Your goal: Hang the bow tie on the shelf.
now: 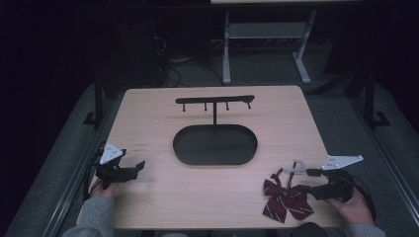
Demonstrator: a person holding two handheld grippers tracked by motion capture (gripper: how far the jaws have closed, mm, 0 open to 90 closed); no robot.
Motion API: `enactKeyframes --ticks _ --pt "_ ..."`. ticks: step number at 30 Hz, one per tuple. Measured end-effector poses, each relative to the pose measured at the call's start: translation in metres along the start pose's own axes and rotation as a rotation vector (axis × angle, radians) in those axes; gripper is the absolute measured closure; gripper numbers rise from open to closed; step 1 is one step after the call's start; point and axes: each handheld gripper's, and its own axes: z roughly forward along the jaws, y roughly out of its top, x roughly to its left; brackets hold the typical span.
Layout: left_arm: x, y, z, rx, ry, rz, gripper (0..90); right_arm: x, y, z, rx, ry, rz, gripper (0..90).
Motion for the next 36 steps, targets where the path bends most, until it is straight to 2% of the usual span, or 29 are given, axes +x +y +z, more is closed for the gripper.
enactKeyframes --ticks 3,12,16,21,24,27,36 --pt "0.0 0.0 -0.001 -0.014 -0.002 -0.015 13.0 0.001 0.001 -0.001 -0.007 0.004 -0.004 25.6" --pt "-0.001 0.0 0.0 -0.009 -0.013 -0.001 13.0 0.005 0.008 -0.003 -0.016 0.003 -0.026 27.0" --pt "-0.001 0.0 0.0 -0.01 -0.019 -0.002 13.0 0.005 0.015 -0.001 -0.036 0.011 -0.029 29.7" --pt "-0.004 0.001 -0.001 -0.019 -0.023 0.013 13.0 0.005 0.026 0.0 -0.017 0.012 -0.054 32.9" --pt "-0.004 0.001 -0.001 -0.014 -0.024 0.002 13.0 0.004 0.033 0.001 0.003 0.02 -0.075 34.6" --pt "-0.004 0.001 -0.001 -0.016 -0.022 0.014 13.0 0.004 0.037 0.004 0.026 0.025 -0.083 36.4" --pt "-0.003 0.001 -0.001 -0.017 -0.019 0.009 13.0 0.002 0.054 0.012 0.062 0.023 -0.113 38.1"
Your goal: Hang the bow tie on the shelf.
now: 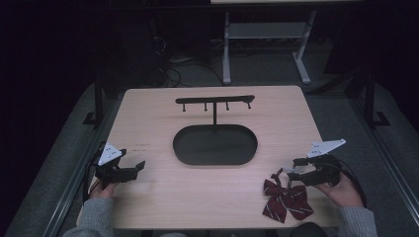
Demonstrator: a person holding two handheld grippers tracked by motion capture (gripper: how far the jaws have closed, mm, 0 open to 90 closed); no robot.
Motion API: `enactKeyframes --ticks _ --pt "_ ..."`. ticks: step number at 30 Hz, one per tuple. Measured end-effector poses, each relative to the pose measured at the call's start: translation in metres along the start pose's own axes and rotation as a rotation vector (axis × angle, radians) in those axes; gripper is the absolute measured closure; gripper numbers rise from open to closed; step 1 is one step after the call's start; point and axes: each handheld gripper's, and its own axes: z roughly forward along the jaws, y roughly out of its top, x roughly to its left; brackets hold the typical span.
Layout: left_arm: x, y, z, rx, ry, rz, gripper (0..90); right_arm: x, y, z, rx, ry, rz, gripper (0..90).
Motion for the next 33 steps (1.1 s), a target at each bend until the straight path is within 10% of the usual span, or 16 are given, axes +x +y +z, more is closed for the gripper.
enactKeyframes --ticks 16,33 --pt "-0.001 0.0 0.002 0.009 -0.007 -0.005 13.0 -0.024 0.016 0.028 0.153 0.034 0.012 54.4" --pt "-0.001 -0.001 0.002 0.006 -0.002 0.0 13.0 -0.025 0.002 0.042 0.175 0.0 0.009 68.4"
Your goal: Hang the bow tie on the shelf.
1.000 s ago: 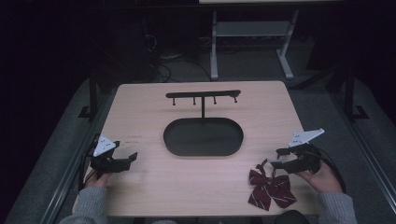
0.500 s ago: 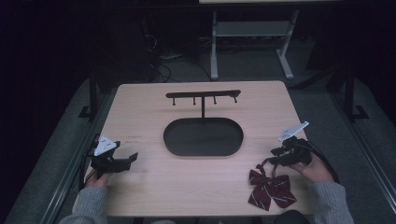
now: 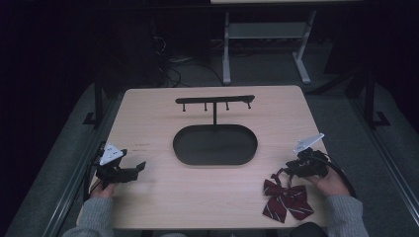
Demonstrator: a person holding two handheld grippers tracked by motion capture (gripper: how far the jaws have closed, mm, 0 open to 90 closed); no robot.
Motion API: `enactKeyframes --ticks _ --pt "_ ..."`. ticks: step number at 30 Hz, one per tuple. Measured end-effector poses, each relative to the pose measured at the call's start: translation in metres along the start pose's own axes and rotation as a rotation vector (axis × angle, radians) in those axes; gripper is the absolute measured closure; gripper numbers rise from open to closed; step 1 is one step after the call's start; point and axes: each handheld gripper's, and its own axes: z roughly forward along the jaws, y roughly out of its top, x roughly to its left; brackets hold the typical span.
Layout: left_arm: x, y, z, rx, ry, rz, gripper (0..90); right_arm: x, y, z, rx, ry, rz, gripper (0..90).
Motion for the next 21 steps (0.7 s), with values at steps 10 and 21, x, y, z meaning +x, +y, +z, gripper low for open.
enactKeyframes --ticks 10,21 --pt "-0.001 0.0 0.001 0.003 -0.004 0.003 13.0 0.003 -0.002 0.001 -0.009 0.001 -0.003 83.0" --pt "0.0 0.0 0.0 0.015 0.001 0.011 13.0 0.01 0.001 -0.011 -0.068 -0.011 -0.007 84.4"
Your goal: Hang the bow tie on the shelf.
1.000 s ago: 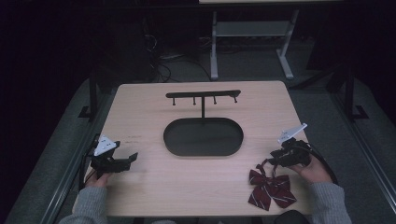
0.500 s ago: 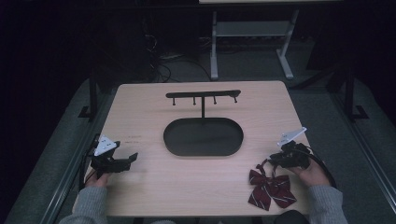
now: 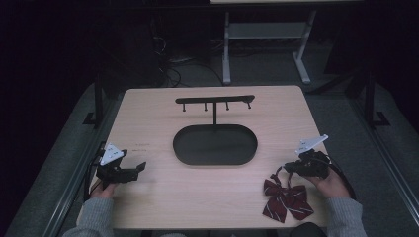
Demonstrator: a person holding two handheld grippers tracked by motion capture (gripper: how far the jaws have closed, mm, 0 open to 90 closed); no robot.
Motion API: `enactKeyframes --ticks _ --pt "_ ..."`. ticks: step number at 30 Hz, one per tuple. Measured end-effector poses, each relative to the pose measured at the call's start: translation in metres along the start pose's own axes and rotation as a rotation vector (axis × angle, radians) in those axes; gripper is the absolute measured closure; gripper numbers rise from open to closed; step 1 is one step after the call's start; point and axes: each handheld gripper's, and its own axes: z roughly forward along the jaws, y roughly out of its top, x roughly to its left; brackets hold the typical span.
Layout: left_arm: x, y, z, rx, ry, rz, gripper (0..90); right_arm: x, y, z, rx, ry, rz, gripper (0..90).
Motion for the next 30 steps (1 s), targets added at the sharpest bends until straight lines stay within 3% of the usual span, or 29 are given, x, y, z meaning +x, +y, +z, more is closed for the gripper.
enactKeyframes --ticks 12,30 --pt "-0.001 0.0 0.001 0.013 -0.004 0.007 13.0 0.017 0.017 -0.018 -0.068 -0.024 -0.066 84.6" --pt "-0.003 -0.001 0.002 0.006 -0.007 0.003 13.0 0.036 0.04 -0.044 -0.147 -0.04 -0.123 84.8"
